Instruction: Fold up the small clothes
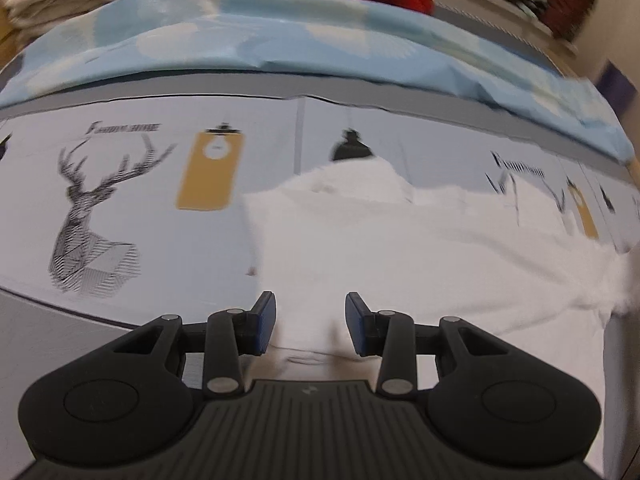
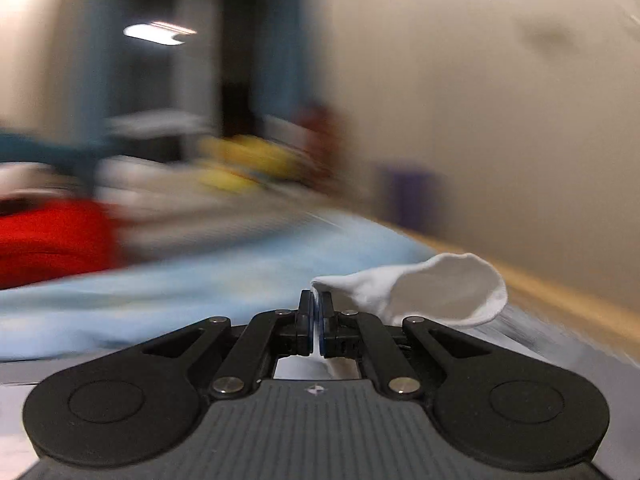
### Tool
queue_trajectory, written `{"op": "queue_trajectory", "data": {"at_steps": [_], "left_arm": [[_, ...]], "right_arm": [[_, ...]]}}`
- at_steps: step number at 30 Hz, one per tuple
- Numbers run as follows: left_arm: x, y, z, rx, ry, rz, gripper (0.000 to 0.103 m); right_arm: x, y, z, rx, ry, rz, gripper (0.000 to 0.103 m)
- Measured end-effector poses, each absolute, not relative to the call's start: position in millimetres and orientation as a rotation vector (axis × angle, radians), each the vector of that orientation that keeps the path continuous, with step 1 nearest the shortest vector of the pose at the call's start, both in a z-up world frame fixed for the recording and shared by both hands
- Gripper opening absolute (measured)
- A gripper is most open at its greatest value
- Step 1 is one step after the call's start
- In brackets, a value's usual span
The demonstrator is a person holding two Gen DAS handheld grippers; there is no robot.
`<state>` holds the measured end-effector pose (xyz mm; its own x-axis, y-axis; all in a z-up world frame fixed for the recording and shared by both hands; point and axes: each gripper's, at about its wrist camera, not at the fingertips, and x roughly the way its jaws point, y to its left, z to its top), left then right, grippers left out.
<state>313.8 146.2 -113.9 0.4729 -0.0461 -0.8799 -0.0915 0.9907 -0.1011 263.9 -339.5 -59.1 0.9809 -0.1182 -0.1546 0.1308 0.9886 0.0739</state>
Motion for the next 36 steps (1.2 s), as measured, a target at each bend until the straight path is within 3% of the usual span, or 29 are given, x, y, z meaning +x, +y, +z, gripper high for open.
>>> {"op": "queue_trajectory", "data": {"at_steps": [3,5,9,11,13,16,20,26,27,30,36], "left_arm": [[312,164,-108,-0.189,1.066,0.053,0.043],[310,175,-106,-0.22,1.061,0.062,0.043],[309,189,-108,-0.298,1.066,0.055,0.043],[309,191,-113,-0.339,1.068,0.03,0.043],[310,190,-122,-0.387,1.075,-0.005,0.041],[317,181,-138,-0.449,1.065,-0.055,0.039],[331,158,-161,-0.472,1.047,-0.107,0.034],[341,125,-196,-0.33,1.085,-0.033,0.033],[340,122,-197,-0.317,1.07,-0.038,0.018],[335,122,-185,-0.293,1.05,-0.053,0.002],[309,156,-114,-0.294,0.88,-0.023,0.002]], "right_arm": [[242,-233,-56,0.091,0.135,0.169,0.001],[237,-175,-76,0.113,0.234,0.35,0.002],[251,-97,-145,0.046,0.781,0.639,0.006],[243,-101,-146,0.041,0.917,0.68,0.006],[228,-127,-121,0.014,0.893,0.674,0.012],[216,-174,-84,-0.024,0.846,0.614,0.03],[195,-228,-55,-0.065,0.787,0.496,0.034],[210,-303,-91,0.076,0.813,0.211,0.036],[214,-314,-93,0.115,0.811,0.179,0.036],[229,-331,-105,0.158,0.829,0.132,0.04],[272,-309,-162,0.018,0.918,0.13,0.044]]}}
